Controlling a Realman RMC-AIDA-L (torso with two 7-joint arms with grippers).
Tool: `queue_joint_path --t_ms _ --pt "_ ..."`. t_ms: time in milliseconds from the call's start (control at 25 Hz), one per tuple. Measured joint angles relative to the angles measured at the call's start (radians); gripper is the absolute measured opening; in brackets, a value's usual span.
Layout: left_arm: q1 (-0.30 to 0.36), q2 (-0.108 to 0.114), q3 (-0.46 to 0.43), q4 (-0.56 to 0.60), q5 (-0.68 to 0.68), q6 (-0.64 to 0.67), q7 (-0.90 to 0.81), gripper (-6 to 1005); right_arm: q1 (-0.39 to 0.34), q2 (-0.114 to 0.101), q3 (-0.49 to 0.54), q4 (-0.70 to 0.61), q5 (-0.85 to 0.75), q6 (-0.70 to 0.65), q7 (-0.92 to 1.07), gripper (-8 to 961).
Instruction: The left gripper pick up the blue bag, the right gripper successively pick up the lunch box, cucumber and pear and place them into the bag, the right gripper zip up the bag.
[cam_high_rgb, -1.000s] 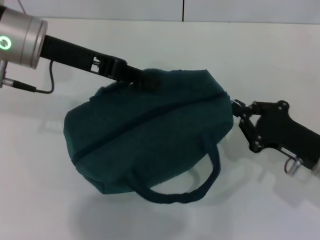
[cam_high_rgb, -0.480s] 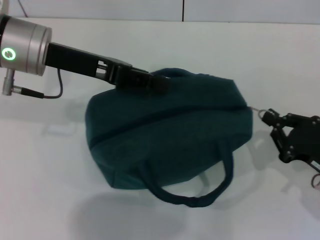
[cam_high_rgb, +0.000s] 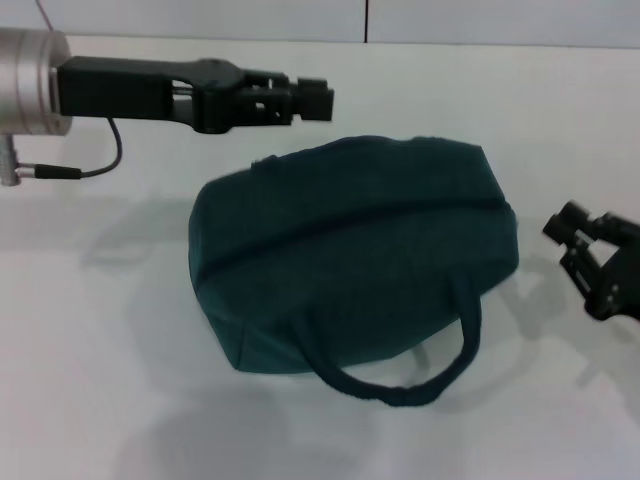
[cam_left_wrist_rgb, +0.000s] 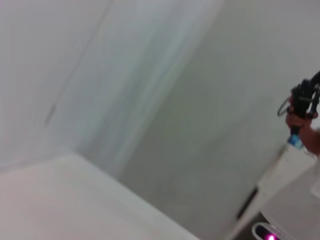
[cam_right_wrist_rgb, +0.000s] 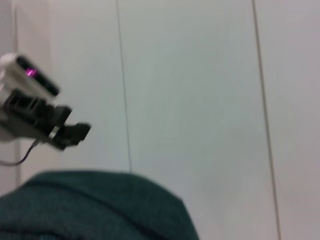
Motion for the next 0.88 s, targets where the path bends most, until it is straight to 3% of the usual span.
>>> queue_joint_path --t_ms 240,360,480,600,720,800,880 --pt "0.084 -0.013 -0.077 0.000 -0.045 -0.002 0.135 355 0.000 -0.002 0.080 -0.002 0.000 -0.105 0.015 184" --pt "0.126 -0.018 -0.092 0.000 -0.060 0.001 0.188 375 0.017 -0.021 0.101 -0.023 -0.005 -0.163 0.078 245" --pt "0.152 -0.023 -0.092 0.000 -0.069 0.003 0.204 396 0.063 -0.059 0.099 -0.048 -0.024 -0.188 0.215 306" --pt "0.163 -0.025 -0.085 0.000 -0.060 0.031 0.230 416 0.146 -0.119 0.100 -0.076 -0.102 -0.195 0.402 543" --pt "0.165 -0.024 -0.075 0.000 -0.042 0.096 0.287 437 0.274 -0.179 0.103 -0.090 -0.267 -0.200 0.627 632" --pt "0.170 -0.025 -0.073 0.000 -0.037 0.125 0.323 513 0.307 -0.186 0.103 -0.092 -0.312 -0.203 0.675 692" --pt "0.181 -0.028 -0.073 0.000 -0.035 0.141 0.351 589 0.366 -0.191 0.104 -0.093 -0.390 -0.209 0.745 689"
